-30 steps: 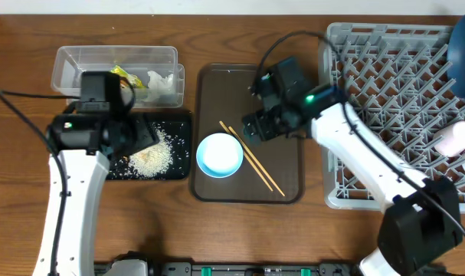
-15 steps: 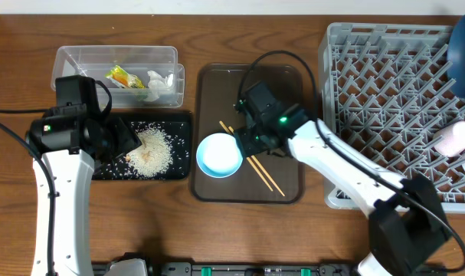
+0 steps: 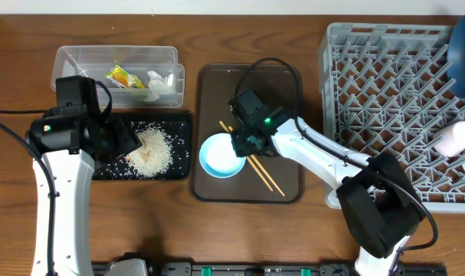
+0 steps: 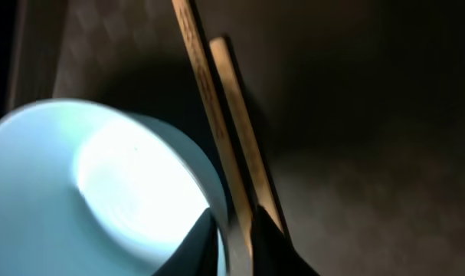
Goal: Sort waste into correct bins and load items into the dishwasher rack
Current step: 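Reach the right gripper to the light blue bowl and grasp its rim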
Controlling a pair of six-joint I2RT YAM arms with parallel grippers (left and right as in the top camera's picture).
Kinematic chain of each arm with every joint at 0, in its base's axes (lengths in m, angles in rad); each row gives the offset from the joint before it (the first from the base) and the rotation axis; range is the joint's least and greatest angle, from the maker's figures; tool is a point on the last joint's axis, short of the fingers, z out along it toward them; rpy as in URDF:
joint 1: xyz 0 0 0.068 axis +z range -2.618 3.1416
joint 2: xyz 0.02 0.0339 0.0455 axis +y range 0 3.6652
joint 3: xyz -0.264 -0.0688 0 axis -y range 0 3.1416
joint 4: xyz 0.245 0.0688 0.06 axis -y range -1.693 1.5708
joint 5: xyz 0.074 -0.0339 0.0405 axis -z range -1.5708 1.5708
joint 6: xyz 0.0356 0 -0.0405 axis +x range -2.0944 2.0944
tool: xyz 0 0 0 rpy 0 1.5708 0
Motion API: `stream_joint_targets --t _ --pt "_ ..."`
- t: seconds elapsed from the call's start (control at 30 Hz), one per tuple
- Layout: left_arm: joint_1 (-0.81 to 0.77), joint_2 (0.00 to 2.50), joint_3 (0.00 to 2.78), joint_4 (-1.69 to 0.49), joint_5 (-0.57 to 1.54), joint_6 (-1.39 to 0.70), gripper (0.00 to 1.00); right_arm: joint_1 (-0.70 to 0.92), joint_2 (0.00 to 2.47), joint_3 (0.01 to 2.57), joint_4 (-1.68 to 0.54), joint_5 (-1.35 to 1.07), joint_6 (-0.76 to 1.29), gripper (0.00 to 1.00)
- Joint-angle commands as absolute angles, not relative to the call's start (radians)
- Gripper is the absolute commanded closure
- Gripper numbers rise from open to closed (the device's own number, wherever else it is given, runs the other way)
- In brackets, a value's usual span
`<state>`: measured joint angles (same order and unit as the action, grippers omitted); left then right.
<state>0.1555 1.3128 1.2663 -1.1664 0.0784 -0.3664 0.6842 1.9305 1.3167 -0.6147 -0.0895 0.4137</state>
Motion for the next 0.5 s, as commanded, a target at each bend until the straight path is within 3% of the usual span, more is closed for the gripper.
stream_joint_targets --t 0.0,0.47 --pt "0.159 1.313 1.264 -1.17 0.067 -0.372 0.32 0.699 1.949 1.313 -0.612 -0.079 0.434 0.89" --pt "0.159 1.313 1.264 -1.17 0.067 -0.372 0.32 0.701 1.979 1.313 -0.627 -0.08 0.459 0.99"
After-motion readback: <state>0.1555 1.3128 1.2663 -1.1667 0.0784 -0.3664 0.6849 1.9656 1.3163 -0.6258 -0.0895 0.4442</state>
